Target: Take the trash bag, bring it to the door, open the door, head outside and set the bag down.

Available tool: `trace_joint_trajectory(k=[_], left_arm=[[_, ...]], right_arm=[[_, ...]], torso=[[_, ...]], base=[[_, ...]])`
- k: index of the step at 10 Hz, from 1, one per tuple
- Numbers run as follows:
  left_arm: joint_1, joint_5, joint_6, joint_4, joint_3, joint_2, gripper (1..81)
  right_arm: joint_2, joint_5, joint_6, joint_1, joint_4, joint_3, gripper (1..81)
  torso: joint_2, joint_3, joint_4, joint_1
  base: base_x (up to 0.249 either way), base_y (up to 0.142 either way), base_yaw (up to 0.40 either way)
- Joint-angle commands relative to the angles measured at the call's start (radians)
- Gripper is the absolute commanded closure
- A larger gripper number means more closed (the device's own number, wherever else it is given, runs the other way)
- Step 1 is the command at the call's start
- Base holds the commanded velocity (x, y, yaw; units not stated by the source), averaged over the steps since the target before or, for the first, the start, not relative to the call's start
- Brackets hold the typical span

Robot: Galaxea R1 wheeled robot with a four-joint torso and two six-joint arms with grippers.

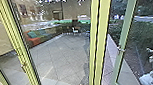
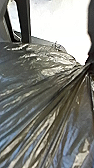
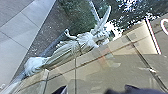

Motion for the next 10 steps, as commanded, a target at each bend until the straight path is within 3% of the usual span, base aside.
trace_joint_trajectory(k=[1, 4, 8, 10], left_arm=[[-0.024, 0.077, 0.000, -0.005, 0.008, 0.009, 81.1], [-0.019, 0.077, 0.000, -0.005, 0.007, 0.008, 81.1], [-0.019, 0.076, 0.001, -0.005, 0.007, 0.005, 81.1], [-0.019, 0.074, 0.003, -0.004, 0.010, 0.008, 81.1]], right_arm=[[-0.028, -0.044, 0.004, 0.131, -0.080, -0.084, 1.0], [0.006, -0.060, 0.002, 0.157, 0.055, -0.102, 1.0], [0.080, -0.209, 0.004, 0.181, 0.285, -0.145, 1.0], [0.113, -0.322, -0.007, 0.186, 0.469, -0.177, 1.0]], torso=[[0.000, 0.000, 0.000, 0.000], [0.000, 0.000, 0.000, 0.000], [0.000, 0.000, 0.000, 0.000], [0.000, 0.000, 0.000, 0.000]], base=[[0.000, 0.000, 0.000], [0.000, 0.000, 0.000], [0.000, 0.000, 0.000], [0.000, 0.000, 0.000]])
